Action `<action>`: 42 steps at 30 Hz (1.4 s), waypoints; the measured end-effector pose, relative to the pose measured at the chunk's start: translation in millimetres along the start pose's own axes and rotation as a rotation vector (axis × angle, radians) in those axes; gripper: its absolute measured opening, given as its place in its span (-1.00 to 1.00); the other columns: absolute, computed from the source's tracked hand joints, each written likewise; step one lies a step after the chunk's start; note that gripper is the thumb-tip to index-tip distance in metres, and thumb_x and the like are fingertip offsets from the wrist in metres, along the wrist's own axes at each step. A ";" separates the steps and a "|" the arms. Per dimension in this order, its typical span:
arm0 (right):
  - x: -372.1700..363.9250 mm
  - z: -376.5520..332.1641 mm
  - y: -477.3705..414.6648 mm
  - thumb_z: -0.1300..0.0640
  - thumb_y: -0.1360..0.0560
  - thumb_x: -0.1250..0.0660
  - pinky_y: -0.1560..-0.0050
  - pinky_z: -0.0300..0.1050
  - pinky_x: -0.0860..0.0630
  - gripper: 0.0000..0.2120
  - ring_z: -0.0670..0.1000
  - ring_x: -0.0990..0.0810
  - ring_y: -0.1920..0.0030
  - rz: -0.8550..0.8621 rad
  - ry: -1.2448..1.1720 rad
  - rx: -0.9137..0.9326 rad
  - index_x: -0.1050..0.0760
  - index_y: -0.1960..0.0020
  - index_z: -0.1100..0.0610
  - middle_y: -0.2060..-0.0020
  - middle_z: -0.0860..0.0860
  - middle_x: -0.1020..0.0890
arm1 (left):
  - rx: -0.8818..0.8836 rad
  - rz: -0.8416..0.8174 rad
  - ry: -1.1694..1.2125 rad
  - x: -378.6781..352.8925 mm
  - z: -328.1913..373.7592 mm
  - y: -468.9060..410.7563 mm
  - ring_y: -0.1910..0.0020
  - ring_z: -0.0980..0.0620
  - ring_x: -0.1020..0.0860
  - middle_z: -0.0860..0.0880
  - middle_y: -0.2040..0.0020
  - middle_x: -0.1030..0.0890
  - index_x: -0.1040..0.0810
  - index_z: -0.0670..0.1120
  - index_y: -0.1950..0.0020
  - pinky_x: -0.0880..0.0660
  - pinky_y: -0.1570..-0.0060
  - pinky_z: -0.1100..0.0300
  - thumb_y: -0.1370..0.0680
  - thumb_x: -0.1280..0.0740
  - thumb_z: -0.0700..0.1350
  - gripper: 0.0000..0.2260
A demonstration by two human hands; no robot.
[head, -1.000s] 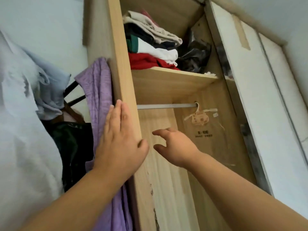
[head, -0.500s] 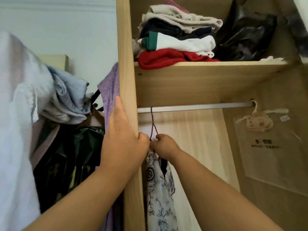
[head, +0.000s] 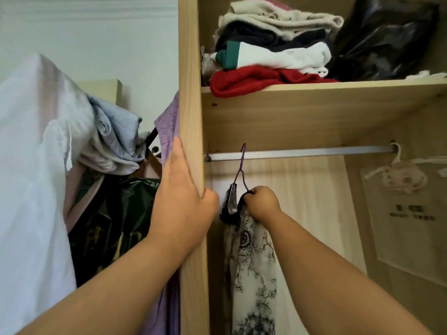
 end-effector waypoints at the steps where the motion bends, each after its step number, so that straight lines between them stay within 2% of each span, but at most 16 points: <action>1: 8.3 -1.3 -0.8 0.20 -0.49 -0.23 0.47 -0.20 -0.26 -0.85 0.05 -0.43 0.40 0.017 -0.014 0.023 -0.46 0.25 0.19 0.42 0.05 -0.48 | 0.002 -0.001 0.001 0.1 0.0 0.1 -0.38 0.17 -0.11 -0.02 -0.52 -0.15 0.12 0.02 -0.55 -0.03 -0.22 0.47 -0.39 -0.34 -0.15 -0.13; 5: 41.8 -6.1 4.4 0.17 -0.46 -0.25 0.38 -0.18 -0.35 -0.89 0.10 -0.49 0.34 0.081 -0.032 0.077 -0.50 0.22 0.15 0.41 0.04 -0.52 | 0.016 -0.011 -0.010 0.7 1.8 0.0 -0.42 0.11 -0.12 -0.03 -0.53 -0.12 0.15 0.02 -0.55 -0.08 -0.28 0.33 -0.41 -0.32 -0.13 -0.14; 7: 58.0 -6.3 13.6 0.16 -0.46 -0.26 0.35 -0.19 -0.34 -0.90 0.09 -0.50 0.33 0.095 -0.011 0.095 -0.51 0.18 0.15 0.41 0.03 -0.52 | 0.018 -0.009 -0.039 3.2 5.3 0.9 -0.45 0.07 -0.08 -0.07 -0.54 -0.09 0.15 -0.05 -0.56 -0.06 -0.33 0.30 -0.43 -0.33 -0.16 -0.15; 9: 76.6 -3.2 29.0 0.17 -0.46 -0.26 0.37 -0.19 -0.34 -0.91 0.07 -0.50 0.34 0.100 0.015 0.093 -0.53 0.14 0.15 0.40 0.03 -0.54 | -0.040 0.004 -0.119 6.1 15.7 4.7 -0.50 -0.02 -0.03 -0.15 -0.54 -0.05 0.12 -0.15 -0.55 -0.03 -0.45 0.14 -0.42 -0.35 -0.20 -0.15; 12: 112.5 8.1 57.7 0.20 -0.44 -0.27 0.43 -0.18 -0.32 -0.90 0.07 -0.48 0.41 0.136 0.013 0.073 -0.54 0.18 0.19 0.44 0.08 -0.54 | -0.113 -0.006 -0.274 1.0 31.7 15.5 -0.53 -0.13 0.02 -0.20 -0.55 0.00 0.08 -0.19 -0.54 -0.03 -0.48 -0.04 -0.39 -0.39 -0.11 -0.12; 15: 154.1 25.8 93.5 0.24 -0.43 -0.27 0.57 -0.28 -0.24 -0.87 -0.06 -0.38 0.59 0.179 -0.051 0.024 -0.51 0.29 0.18 0.58 0.01 -0.47 | -0.163 -0.073 -0.282 -16.7 52.8 29.0 -0.54 -0.09 0.05 -0.13 -0.56 0.00 0.00 -0.11 -0.55 0.06 -0.44 -0.02 -0.37 -0.36 -0.03 -0.16; 18: 197.4 42.8 134.8 0.25 -0.41 -0.28 0.64 -0.35 -0.19 -0.87 -0.09 -0.34 0.61 0.220 -0.039 -0.013 -0.54 0.29 0.18 0.61 -0.03 -0.46 | -0.214 -0.215 -0.136 -49.1 76.1 45.3 -0.54 -0.03 0.09 -0.06 -0.57 0.03 -0.01 -0.06 -0.55 0.07 -0.44 0.05 -0.42 -0.32 -0.04 -0.22; 21: 238.9 61.9 181.6 0.28 -0.40 -0.27 0.58 -0.33 -0.31 -0.88 -0.04 -0.41 0.51 0.214 -0.009 -0.056 -0.58 0.26 0.20 0.48 0.07 -0.53 | -0.165 -0.384 0.017 -89.5 92.6 67.7 -0.54 0.01 0.09 -0.01 -0.57 0.02 -0.04 0.00 -0.55 0.01 -0.47 -0.04 -0.43 -0.32 -0.04 -0.26; 26: 302.3 91.8 274.2 0.38 -0.43 -0.27 0.22 -0.13 -0.48 -0.81 0.04 -0.59 0.30 0.118 0.046 -0.139 -0.59 0.26 0.19 0.33 0.13 -0.65 | -0.086 -0.641 0.139 -158.7 120.0 115.3 -0.53 -0.03 0.00 -0.04 -0.56 -0.05 -0.07 0.00 -0.54 -0.09 -0.45 -0.08 -0.48 -0.30 0.00 -0.31; 29: 339.0 101.2 336.0 0.24 -0.39 -0.36 0.20 -0.10 -0.41 -0.92 0.05 -0.54 0.29 0.156 0.134 -0.232 -0.61 0.24 0.13 0.34 0.13 -0.62 | -0.060 -0.845 0.226 -200.3 146.3 154.9 -0.52 -0.04 -0.06 -0.05 -0.55 -0.11 -0.07 0.00 -0.54 -0.14 -0.43 -0.09 -0.49 -0.29 0.12 -0.31; 31: 358.4 101.1 371.5 0.16 -0.31 -0.35 0.18 -0.03 -0.37 -0.92 0.07 -0.50 0.28 0.195 0.179 -0.287 -0.62 0.23 0.08 0.35 0.13 -0.61 | -0.059 -0.958 0.330 -220.4 167.8 183.0 -0.47 -0.03 -0.20 -0.04 -0.50 -0.23 -0.14 0.04 -0.52 -0.22 -0.38 -0.03 -0.49 -0.29 0.19 -0.33; 33: 381.0 98.8 408.2 0.14 -0.25 -0.32 0.20 -0.04 -0.37 -0.87 0.06 -0.49 0.31 0.269 0.219 -0.340 -0.62 0.26 0.06 0.38 0.09 -0.60 | -0.078 -1.051 0.558 -234.9 201.3 212.7 -0.35 0.03 -0.34 -0.02 -0.41 -0.37 -0.27 0.03 -0.47 -0.29 -0.23 0.16 -0.52 -0.31 0.13 -0.45; 35: 401.5 95.6 443.9 0.15 -0.25 -0.32 0.26 -0.11 -0.40 -0.88 0.02 -0.51 0.35 0.335 0.264 -0.394 -0.62 0.28 0.05 0.41 0.06 -0.58 | -0.082 -1.088 0.796 -245.9 234.8 239.0 -0.19 0.05 -0.43 -0.04 -0.25 -0.49 -0.40 -0.02 -0.36 -0.26 0.01 0.27 -0.58 -0.28 0.00 -0.64; 38: 428.8 95.1 491.5 0.16 -0.24 -0.31 0.37 -0.25 -0.40 -0.86 -0.07 -0.50 0.40 0.429 0.357 -0.503 -0.63 0.26 0.05 0.44 0.01 -0.57 | -0.119 -1.130 0.987 -264.4 279.0 273.3 0.01 -0.05 -0.48 -0.05 0.06 -0.55 -0.50 -0.07 -0.12 -0.28 0.20 0.18 -0.62 -0.19 -0.15 -0.87; 40: 446.1 96.0 522.7 0.22 -0.29 -0.34 0.48 -0.31 -0.32 -0.86 -0.08 -0.42 0.49 0.497 0.437 -0.599 -0.64 0.24 0.04 0.47 0.02 -0.52 | -0.199 -1.179 1.057 -278.0 315.3 297.8 0.10 -0.06 -0.48 -0.04 0.17 -0.54 -0.48 -0.06 0.02 -0.31 0.22 0.19 -0.61 -0.20 -0.19 -0.91; 42: 459.4 97.0 551.7 0.32 -0.36 -0.30 0.52 -0.34 -0.26 -0.76 -0.10 -0.36 0.53 0.541 0.533 -0.700 -0.64 0.21 0.02 0.49 -0.01 -0.50 | -0.251 -1.204 1.088 -290.3 349.1 320.1 0.16 -0.04 -0.49 -0.03 0.21 -0.55 -0.48 -0.03 0.07 -0.31 0.26 0.17 -0.61 -0.22 -0.17 -0.91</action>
Point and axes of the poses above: each hand's wrist, its own y-axis away from the middle knuckle, its own x-axis out of the back of the hand, z = x × y, the point moved 7 cm from there along -y, towards the middle knuckle
